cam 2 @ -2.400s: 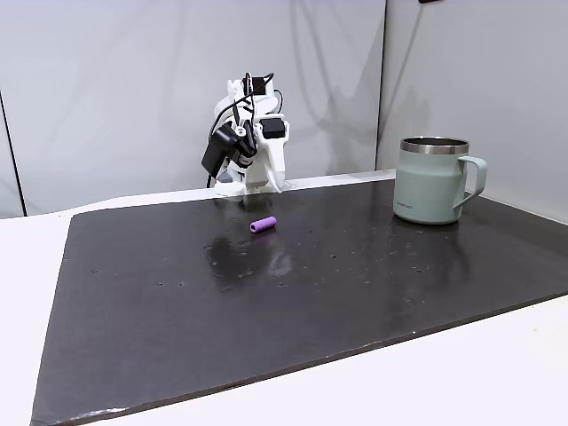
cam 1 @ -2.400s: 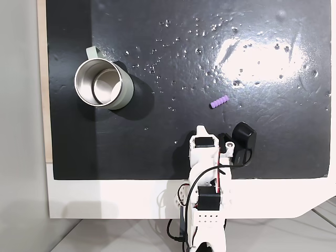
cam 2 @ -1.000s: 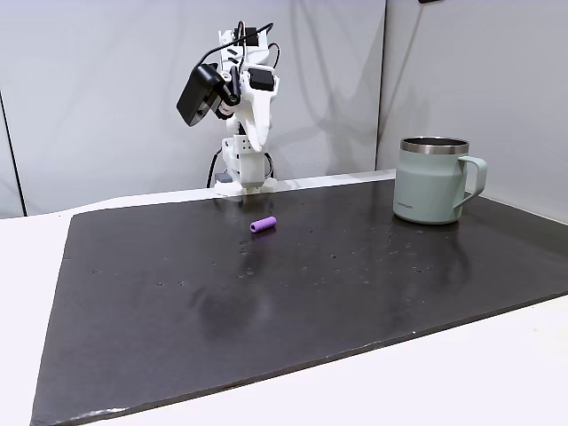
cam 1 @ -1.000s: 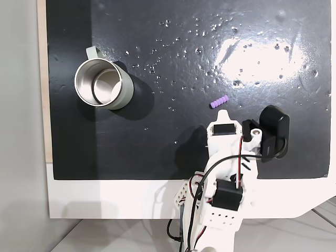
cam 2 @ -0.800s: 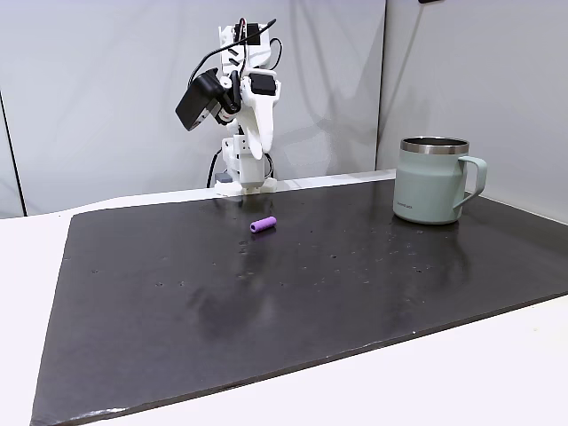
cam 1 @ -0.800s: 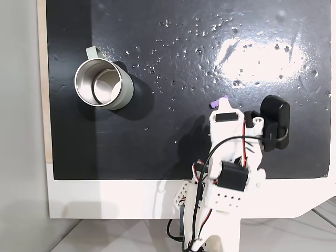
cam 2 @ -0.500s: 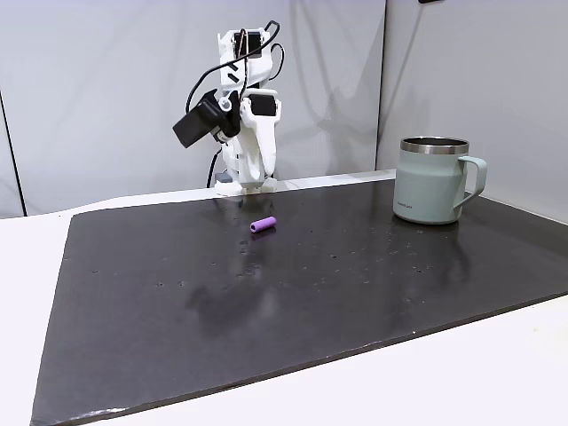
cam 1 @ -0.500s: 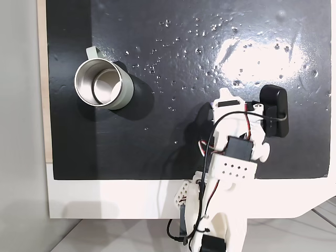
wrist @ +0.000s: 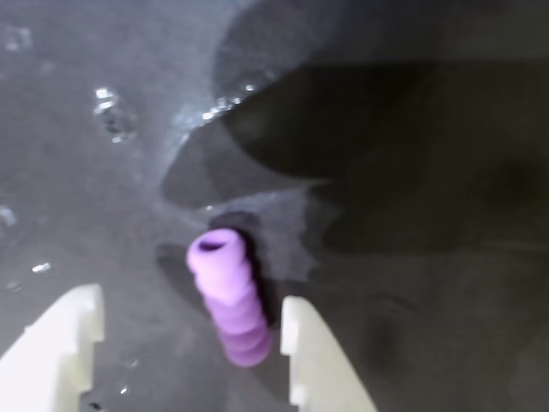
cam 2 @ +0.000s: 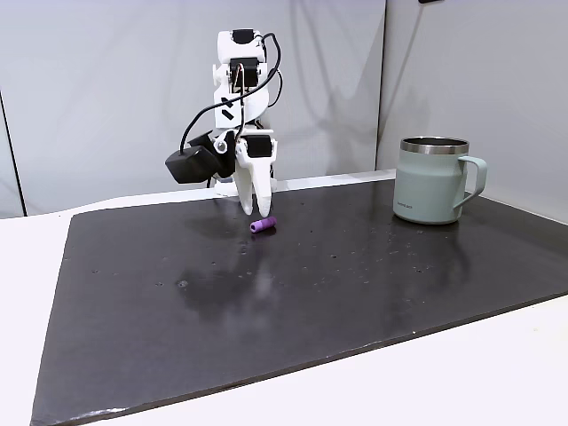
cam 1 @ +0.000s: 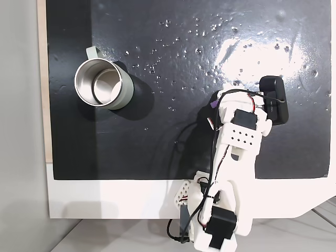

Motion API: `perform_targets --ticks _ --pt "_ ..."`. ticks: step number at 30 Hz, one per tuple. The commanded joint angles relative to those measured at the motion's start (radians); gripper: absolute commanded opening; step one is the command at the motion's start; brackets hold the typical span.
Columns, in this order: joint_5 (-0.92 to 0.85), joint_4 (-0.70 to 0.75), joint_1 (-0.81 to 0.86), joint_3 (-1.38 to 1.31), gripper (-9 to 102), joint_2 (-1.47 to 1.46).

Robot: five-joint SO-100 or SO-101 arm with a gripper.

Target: Grasp a pengrip and put it in the cup.

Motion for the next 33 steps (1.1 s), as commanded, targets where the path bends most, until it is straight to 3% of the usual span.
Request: perform_targets --ticks 1,10,22,27,33 --pt "-0.012 -0.037 -0.031 -0.080 26 -0.028" --pt "-0.028 -0.072 -0.057 -0.089 22 -0.100" --pt "-0.057 -0.071 -0.058 -0.100 2 -0.141" --pt "-0.061 -0.067 -0.058 -0.098 0 -0.135" --pt "0.009 0.080 -0.086 -0.204 0 -0.061"
